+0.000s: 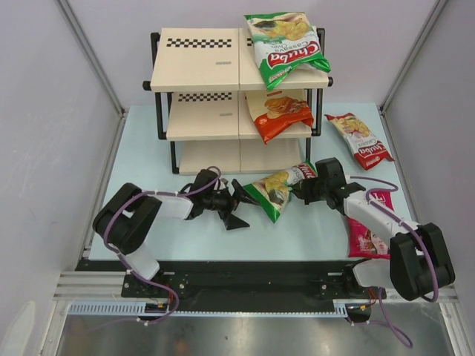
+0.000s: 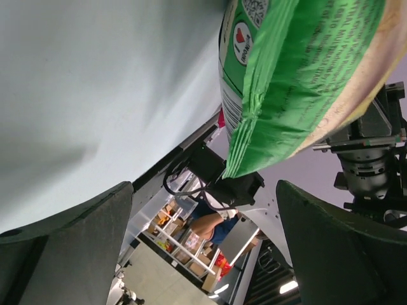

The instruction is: Place and organize the chips bags onto the shelf

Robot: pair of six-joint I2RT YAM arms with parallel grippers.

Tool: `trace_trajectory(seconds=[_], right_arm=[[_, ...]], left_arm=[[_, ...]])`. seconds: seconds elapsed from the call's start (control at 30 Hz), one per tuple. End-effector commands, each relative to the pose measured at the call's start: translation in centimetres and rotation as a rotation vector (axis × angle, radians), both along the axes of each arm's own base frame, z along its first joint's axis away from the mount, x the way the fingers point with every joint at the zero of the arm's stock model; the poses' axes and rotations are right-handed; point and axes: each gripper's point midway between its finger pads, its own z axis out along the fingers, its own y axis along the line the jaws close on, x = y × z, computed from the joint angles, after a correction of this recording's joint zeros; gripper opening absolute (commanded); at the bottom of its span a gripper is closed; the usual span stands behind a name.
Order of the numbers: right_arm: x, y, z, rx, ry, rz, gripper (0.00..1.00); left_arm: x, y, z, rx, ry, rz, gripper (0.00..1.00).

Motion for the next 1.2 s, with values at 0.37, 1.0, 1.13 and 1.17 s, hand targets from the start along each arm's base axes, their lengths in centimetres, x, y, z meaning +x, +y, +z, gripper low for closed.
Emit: trace_trajectory(seconds=[0.37,1.0,1.13,1.17], right_arm=[[-2.4,1.0,-2.7,0.011,0.147,0.042,0.0],[-1.7,4.1,-1.1,0.147,0.086,0.171,0.0],[-1.6,4.2,-0.9,0.155,0.081,0.167,0.0],[-1.6,4.3,-0.8,0.162,0.082,0.168,0.0]], left_arm=[[5.1,-1.1,1.1,-0.09,-0.126,0.213,1.0],[7.3,-4.6,-0.3,-0.117,-0.121,0.195,1.0],[7.1,-4.9,-0.1,-0.131,-0.121,0.187,0.97],[7.1,-4.9,0.0,-0.134,-0.121,0.189,0.96]])
